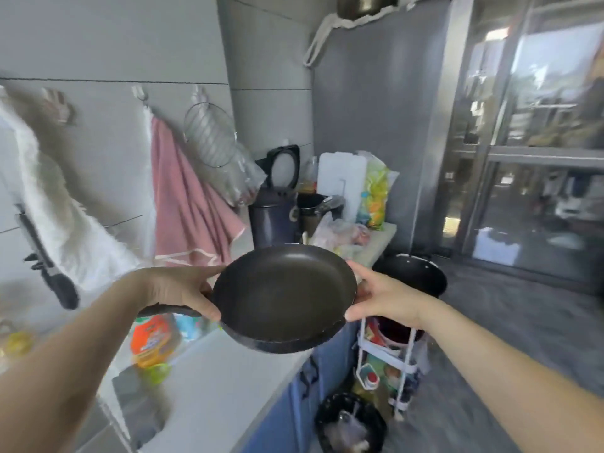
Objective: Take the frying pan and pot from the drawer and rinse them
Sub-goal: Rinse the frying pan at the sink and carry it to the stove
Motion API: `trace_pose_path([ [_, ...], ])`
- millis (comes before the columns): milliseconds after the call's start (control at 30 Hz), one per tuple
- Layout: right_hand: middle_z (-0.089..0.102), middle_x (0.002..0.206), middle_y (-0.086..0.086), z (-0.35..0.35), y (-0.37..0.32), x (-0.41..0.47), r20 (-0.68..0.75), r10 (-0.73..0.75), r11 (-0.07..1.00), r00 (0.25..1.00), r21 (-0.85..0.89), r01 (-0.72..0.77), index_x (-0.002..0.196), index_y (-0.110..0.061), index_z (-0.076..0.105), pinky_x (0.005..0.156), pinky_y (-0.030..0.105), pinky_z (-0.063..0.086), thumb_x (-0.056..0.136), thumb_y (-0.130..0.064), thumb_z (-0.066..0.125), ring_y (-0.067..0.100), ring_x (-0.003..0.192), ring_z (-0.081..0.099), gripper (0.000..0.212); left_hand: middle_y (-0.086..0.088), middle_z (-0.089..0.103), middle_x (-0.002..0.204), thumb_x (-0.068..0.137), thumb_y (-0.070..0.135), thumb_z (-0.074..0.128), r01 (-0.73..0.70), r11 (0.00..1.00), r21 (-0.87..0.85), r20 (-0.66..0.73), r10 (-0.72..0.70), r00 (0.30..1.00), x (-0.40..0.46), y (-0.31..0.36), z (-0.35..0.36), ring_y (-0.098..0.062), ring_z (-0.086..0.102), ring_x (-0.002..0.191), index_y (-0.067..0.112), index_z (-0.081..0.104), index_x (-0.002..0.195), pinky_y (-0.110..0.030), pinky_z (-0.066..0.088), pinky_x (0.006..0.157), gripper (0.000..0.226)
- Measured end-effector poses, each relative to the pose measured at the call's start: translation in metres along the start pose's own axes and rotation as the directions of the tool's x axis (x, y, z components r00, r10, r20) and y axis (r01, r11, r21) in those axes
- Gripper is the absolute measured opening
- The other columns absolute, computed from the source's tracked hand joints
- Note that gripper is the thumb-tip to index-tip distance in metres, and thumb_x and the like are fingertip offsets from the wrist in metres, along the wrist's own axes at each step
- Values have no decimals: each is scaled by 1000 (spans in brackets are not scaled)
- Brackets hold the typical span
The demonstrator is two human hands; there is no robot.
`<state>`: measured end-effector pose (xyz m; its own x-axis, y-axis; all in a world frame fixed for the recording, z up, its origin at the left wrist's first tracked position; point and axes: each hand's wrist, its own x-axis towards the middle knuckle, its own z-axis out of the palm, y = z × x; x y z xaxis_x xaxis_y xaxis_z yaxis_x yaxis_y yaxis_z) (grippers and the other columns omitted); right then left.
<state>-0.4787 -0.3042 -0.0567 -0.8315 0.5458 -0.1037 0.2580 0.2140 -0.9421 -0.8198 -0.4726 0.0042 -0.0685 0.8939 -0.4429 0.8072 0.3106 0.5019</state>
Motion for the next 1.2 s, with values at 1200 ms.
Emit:
trace_pose_path([
  [1200, 70, 114, 1, -637, 311, -530, -901, 352, 917, 255, 277, -286, 140, -41, 41, 103, 42, 47, 77, -16, 80, 21, 106, 67, 79, 17, 46, 145, 63, 36, 89, -856, 513, 60, 809, 478, 343, 648, 974, 344, -2, 42, 133, 43, 27, 144, -23, 30, 113, 103],
])
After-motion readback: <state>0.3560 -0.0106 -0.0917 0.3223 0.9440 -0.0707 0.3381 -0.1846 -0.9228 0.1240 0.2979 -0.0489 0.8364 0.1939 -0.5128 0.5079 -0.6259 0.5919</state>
